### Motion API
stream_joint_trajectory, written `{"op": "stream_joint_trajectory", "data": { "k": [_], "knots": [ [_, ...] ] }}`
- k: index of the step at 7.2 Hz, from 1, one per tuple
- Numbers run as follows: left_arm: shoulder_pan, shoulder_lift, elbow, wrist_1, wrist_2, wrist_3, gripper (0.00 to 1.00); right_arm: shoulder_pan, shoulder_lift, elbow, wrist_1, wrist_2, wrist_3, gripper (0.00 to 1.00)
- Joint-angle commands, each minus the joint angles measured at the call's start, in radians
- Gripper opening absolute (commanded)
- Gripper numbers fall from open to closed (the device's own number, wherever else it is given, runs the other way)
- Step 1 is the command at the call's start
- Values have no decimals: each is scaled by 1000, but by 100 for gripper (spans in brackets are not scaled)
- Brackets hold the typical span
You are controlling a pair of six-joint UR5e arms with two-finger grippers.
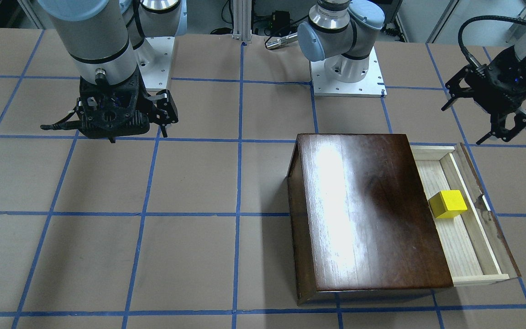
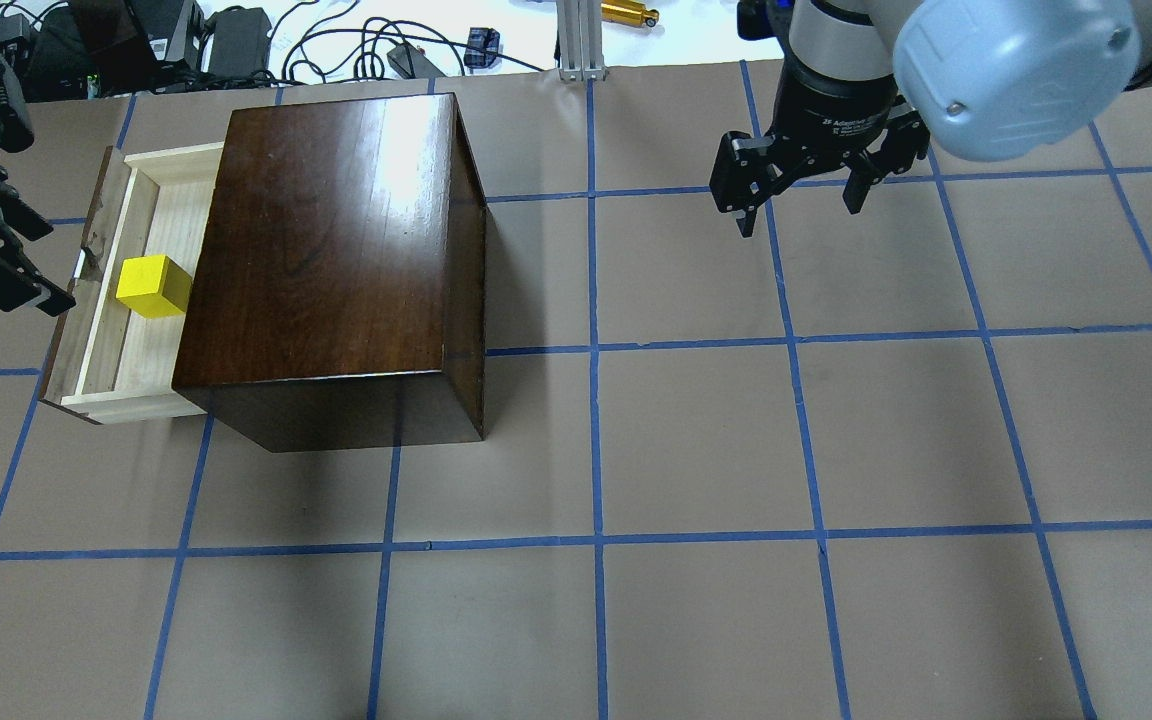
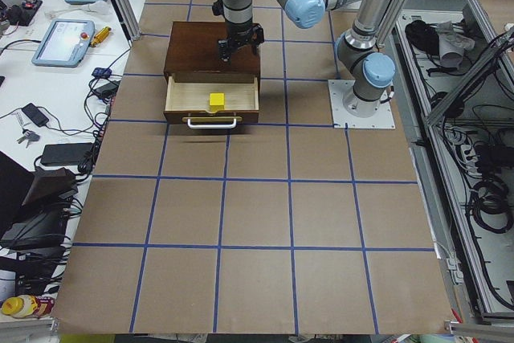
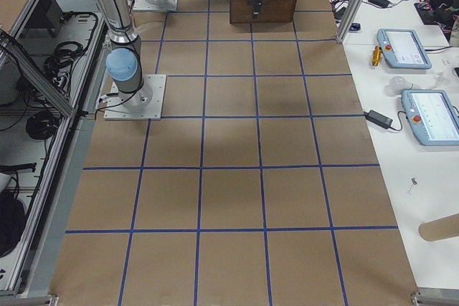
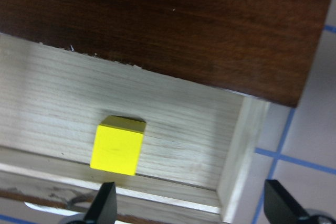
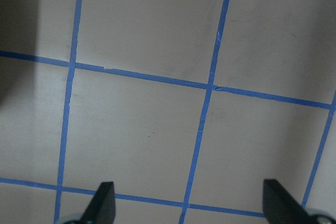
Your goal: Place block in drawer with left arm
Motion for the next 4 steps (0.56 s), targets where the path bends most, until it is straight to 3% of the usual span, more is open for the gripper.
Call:
{"op": "stream_joint_trajectory", "data": {
  "k": [1, 4],
  "knots": [
    [-120, 18, -7, 9, 21, -384, 100, 0, 0, 0, 0, 0, 1, 100],
    [-312, -2, -5, 63, 29, -846, 100, 0, 0, 0, 0, 0, -1, 100]
  ]
}}
